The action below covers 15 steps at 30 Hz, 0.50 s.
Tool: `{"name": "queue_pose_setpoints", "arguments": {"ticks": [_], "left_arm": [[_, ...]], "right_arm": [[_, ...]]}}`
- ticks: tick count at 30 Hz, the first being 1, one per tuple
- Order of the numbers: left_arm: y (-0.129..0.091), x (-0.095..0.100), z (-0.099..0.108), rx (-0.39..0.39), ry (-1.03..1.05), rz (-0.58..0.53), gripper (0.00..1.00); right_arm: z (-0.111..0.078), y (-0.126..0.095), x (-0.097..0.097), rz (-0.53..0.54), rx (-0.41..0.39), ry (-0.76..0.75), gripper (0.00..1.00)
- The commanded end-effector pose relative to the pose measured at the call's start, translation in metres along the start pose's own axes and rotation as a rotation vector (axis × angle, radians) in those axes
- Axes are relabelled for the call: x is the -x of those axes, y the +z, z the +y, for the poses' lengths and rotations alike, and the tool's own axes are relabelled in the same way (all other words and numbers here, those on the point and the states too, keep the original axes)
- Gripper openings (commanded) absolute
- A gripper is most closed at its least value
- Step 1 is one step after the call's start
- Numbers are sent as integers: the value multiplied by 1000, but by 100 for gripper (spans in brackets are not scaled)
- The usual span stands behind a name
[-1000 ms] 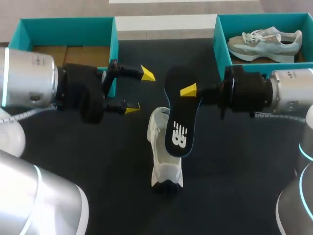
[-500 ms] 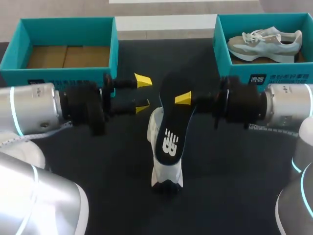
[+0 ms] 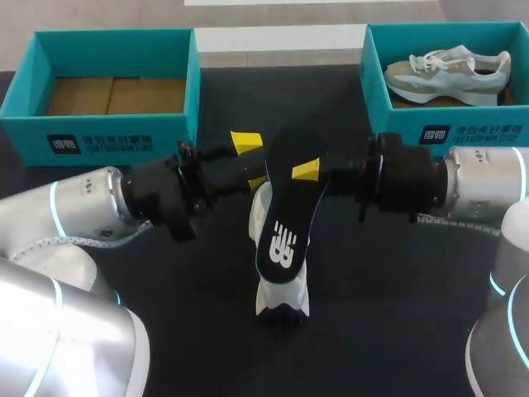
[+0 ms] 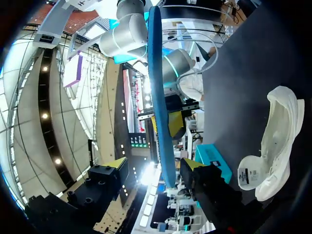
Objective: Take the shoe out of the shoebox, open the shoe tongue, remove and reinsert the insole, then place the shoe into the shoebox
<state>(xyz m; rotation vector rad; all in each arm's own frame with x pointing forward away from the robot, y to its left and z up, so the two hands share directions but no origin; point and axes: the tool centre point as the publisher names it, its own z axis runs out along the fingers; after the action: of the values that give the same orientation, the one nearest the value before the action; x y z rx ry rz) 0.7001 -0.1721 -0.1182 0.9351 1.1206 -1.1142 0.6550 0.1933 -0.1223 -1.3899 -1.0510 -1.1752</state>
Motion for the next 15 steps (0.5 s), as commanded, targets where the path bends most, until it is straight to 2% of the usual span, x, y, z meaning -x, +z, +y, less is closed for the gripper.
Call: {"name": "queue_pose_setpoints", "arguments": {"ticks": [1,8,15], "left_arm": [[2,-2,0,-11,4,16,75],[10,-5,-2,-35,5,44,71],[16,-8,-3,-58,1,69,58]], "right_arm": [[3,4,-3,-25,-2,1,0],[4,6,1,-65,6,4,0],[4,8,6,-99,17,2,0]]}}
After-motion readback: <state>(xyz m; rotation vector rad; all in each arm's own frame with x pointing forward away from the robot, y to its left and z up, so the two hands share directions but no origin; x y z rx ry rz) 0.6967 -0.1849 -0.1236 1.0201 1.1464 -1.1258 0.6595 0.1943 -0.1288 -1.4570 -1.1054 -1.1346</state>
